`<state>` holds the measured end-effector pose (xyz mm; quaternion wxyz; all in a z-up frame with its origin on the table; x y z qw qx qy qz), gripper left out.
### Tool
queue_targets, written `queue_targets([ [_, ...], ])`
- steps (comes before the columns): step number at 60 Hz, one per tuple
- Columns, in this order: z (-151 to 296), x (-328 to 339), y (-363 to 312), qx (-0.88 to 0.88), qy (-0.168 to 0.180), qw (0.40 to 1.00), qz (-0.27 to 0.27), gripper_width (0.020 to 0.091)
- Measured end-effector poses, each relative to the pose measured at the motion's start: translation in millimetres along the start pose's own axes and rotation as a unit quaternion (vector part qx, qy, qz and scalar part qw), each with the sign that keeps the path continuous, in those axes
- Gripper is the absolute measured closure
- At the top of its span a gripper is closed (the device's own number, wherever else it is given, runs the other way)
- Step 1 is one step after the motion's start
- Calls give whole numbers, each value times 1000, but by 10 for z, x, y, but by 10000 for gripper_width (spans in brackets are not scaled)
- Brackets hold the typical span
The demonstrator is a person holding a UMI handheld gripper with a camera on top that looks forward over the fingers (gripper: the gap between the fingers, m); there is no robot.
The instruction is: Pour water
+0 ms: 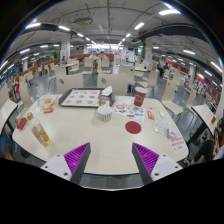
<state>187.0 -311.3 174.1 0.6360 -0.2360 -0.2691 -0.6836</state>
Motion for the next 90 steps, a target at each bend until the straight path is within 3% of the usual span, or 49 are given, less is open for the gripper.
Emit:
queue_targets([
  [1, 73, -224, -64, -1, 0, 1000, -1, 253],
  [20, -143, -181, -401, 1, -10, 1000, -17, 254],
  [36, -534, -181, -1653, -3, -12, 999, 36, 255],
  [48, -371, -463, -2752, -6, 37, 996, 83, 251],
  [60, -27, -1010, -3200, -8, 95, 993, 67, 265],
  [65, 98, -1215, -3199, -17, 117, 992, 54, 317],
  [73, 156, -1395, -3222, -16, 131, 990, 47, 593],
  [80, 202, -1433, -3270, -13, 131, 990, 54, 636],
  [86, 231, -1466, -3282, -5, 119, 991, 56, 723],
  [90, 299, -1454, -3292, -5, 110, 992, 63, 723],
])
Point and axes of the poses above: the point between the fingertips, and its own axes, seen from behind it with the camera up: y to the right, z up, x backward, against the way the camera looks, the point moved 5 cm from there along x, backward, against the way the camera looks, and after that the axes turned 4 degrees about -y, right-handed, at the moved point
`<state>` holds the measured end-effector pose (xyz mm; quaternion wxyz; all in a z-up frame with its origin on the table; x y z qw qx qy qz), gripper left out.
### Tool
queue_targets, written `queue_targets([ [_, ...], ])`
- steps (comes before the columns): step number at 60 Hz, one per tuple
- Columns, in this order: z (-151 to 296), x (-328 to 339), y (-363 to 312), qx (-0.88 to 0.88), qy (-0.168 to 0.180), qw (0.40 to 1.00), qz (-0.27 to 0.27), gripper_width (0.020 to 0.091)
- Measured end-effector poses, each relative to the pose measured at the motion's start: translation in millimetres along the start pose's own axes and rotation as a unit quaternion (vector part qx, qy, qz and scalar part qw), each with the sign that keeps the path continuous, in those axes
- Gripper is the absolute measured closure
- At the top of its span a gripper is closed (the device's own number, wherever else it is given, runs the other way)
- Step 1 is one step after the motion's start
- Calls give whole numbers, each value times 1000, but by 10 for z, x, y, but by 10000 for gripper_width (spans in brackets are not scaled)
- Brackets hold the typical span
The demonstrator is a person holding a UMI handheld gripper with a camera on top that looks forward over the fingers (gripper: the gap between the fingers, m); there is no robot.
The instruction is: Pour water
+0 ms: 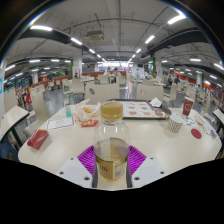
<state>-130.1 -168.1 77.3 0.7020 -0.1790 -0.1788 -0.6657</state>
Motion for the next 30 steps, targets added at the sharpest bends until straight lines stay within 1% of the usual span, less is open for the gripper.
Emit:
queue_targets([
  [4, 146, 19, 38, -10, 4, 1000, 9, 723],
  [8, 400, 9, 72, -52, 10, 998, 29, 724],
  [17, 1154, -56, 306, -221, 33, 968, 113, 726],
  [20, 1428, -74, 369, -285, 38, 948, 140, 724],
  [21, 1456, -193, 441, -305, 42, 939, 152, 725],
  [24, 1646, -276, 607, -374, 46, 908, 184, 726],
  [27, 1831, -314, 748, -448, 44, 867, 215, 724],
  [30, 1907, -490, 981, -521, 43, 819, 239, 724],
])
Point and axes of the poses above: the point between the fingertips, and its own axes, seen from behind it with the camera up: y to the right, z up, x backward, against the way the camera looks, the point moved 5 cm from there along x, backward, against the way the camera looks, and after that the axes turned 4 degrees about -y, right-handed, at the moved point
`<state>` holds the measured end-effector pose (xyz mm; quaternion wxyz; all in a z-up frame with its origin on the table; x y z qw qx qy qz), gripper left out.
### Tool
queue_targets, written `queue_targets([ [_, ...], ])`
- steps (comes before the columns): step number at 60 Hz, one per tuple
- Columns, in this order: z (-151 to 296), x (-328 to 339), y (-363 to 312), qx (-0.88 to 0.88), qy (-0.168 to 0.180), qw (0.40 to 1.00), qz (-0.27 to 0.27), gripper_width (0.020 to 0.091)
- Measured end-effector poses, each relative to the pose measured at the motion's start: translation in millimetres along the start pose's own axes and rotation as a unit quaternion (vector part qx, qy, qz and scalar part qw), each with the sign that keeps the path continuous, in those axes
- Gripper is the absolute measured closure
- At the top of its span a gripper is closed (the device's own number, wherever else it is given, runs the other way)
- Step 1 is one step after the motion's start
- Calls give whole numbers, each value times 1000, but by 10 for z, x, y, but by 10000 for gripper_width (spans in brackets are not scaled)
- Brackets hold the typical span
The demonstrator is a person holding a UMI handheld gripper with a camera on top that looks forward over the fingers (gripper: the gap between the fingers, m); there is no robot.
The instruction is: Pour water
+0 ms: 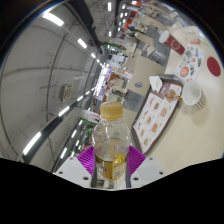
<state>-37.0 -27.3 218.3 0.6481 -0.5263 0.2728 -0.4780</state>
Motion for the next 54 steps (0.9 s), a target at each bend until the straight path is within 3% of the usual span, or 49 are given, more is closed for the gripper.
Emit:
queue_targets([
  [14, 741, -211, 620, -318, 4, 945, 81, 725],
  [26, 835, -326, 1112, -414, 1, 908, 71, 726],
  [37, 781, -324, 1085, -360, -32, 932, 42, 723],
  [45, 936, -132, 879, -189, -47, 981, 2, 724],
  [54, 1519, 189, 653, 115, -4, 991, -74, 725],
])
Point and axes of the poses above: the point between the fingertips, and its own axes, seen from behind it with the camera up: y to the right, z up, x backward, against the way the camera looks, the point moved 5 cm from there along x, backward, against the way the camera looks, and after that the axes turned 4 degrees about -y, right-handed, at the moved point
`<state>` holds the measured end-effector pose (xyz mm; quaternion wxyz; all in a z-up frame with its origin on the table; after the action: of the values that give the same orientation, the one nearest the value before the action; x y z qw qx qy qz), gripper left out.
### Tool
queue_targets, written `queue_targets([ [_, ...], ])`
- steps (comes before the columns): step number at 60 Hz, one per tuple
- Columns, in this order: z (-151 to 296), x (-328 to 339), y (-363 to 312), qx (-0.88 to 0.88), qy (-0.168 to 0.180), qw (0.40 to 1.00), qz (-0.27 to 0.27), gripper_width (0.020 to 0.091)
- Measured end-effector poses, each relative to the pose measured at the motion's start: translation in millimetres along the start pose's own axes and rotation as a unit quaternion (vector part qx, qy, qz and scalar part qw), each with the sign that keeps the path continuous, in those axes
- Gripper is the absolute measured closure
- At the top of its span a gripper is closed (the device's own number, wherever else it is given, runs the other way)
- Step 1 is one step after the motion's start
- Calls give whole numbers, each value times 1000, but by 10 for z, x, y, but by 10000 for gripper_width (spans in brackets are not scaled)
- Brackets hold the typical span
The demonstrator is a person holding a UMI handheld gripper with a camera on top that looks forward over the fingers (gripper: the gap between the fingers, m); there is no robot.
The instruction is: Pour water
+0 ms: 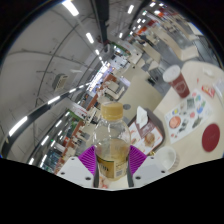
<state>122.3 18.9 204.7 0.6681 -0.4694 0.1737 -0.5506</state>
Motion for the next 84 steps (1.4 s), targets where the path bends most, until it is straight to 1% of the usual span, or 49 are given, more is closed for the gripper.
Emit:
queue_targets([
  [1, 122, 95, 25, 29, 9, 1000, -4, 724],
  [9, 625, 491, 228, 226, 64, 969, -82, 727],
  [13, 825, 568, 577, 297, 76, 943, -128, 724],
  [16, 891, 647, 838, 339, 77, 924, -161, 725],
  [20, 908, 789, 1178, 374, 68, 903, -198, 726],
  [25, 837, 821, 1601, 394, 46, 888, -231, 724],
  [28, 764, 787, 1821, 399, 37, 885, -238, 726],
  [39, 571, 851, 2251, 386, 13, 892, -236, 721],
  [40, 552, 858, 2295, 385, 10, 892, -237, 711],
  [42, 561, 909, 2275, 392, 27, 891, -227, 716],
  [44, 535, 923, 2287, 397, 26, 889, -225, 717],
  [45, 541, 818, 2287, 400, 28, 888, -225, 718],
  [49, 505, 893, 2276, 401, 33, 888, -225, 708],
  [50, 505, 900, 2275, 400, 34, 888, -225, 691],
  [51, 502, 903, 2273, 399, 33, 888, -225, 691],
  [54, 518, 859, 2286, 400, 30, 888, -227, 645],
  [59, 507, 896, 2284, 392, 15, 887, -244, 569],
  [61, 500, 924, 2291, 388, 8, 886, -253, 469],
  [64, 491, 968, 2292, 383, 2, 886, -262, 280],
  [65, 481, 1011, 2271, 382, -1, 886, -263, 238],
  [68, 424, 1101, 2225, 377, -11, 886, -269, 265],
  [76, 231, 1448, 2005, 371, -29, 882, -289, 256],
  [84, -120, 1893, 1623, 363, -53, 879, -303, 260],
])
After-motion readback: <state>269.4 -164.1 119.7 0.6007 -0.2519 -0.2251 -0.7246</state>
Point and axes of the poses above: the point between the fingertips, and its own axes, seen from behind it with the camera up: y to the right, z up, x backward, against the way the camera looks, the point moved 5 cm from there along x, backward, against the way the camera looks, and after that the axes turned 4 degrees about -y, right-handed, at the moved point
